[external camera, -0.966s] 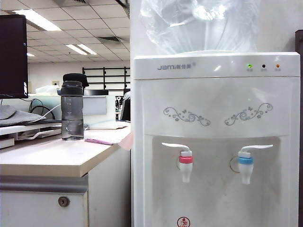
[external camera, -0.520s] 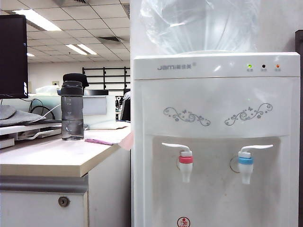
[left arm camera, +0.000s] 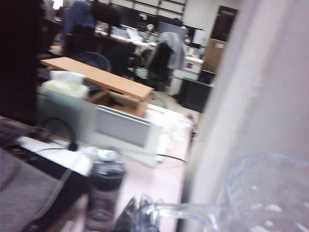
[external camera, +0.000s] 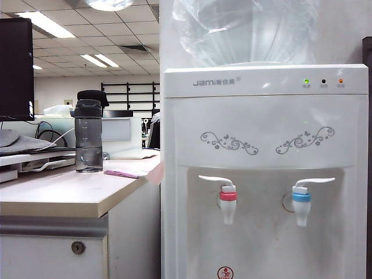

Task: Pick up the plastic mug from the left desk, go to the cold water outlet of the water dispenser, press the vertical switch to get some water, then put the mug back on the desk.

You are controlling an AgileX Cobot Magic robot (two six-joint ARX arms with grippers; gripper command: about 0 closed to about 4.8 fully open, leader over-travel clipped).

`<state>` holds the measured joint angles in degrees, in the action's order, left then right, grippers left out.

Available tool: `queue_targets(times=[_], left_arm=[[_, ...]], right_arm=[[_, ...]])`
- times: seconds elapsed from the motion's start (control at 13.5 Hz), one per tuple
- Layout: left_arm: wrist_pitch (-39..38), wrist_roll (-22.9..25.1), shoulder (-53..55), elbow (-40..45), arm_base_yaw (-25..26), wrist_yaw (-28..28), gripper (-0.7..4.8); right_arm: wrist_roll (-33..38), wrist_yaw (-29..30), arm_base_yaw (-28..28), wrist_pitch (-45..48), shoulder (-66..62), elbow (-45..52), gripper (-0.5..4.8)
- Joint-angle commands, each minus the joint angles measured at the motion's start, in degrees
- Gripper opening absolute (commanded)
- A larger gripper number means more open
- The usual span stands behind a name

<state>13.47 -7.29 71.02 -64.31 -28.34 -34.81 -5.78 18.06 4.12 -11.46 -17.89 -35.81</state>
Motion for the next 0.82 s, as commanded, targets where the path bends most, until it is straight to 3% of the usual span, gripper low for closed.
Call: queue_targets(times=[0.07, 0.15, 0.82], left_arm=[[1.5, -0.2, -0.2, 0.0, 3.2, 3.0, -0.06], [3.5, -0.7, -0.2, 3.1, 5.3, 4.1, -0.06], [17.7, -1.7, 0.1, 20.3, 6.1, 2.8, -0.06]], right_arm=[[0.2, 0.1, 0.0, 0.9, 0.0, -0.2, 0.0], [0.2, -0.1, 0.0, 0.9, 0.0, -0.2, 0.0], [0.2, 0.0, 0.0, 0.9, 0.0, -0.2, 0.0]])
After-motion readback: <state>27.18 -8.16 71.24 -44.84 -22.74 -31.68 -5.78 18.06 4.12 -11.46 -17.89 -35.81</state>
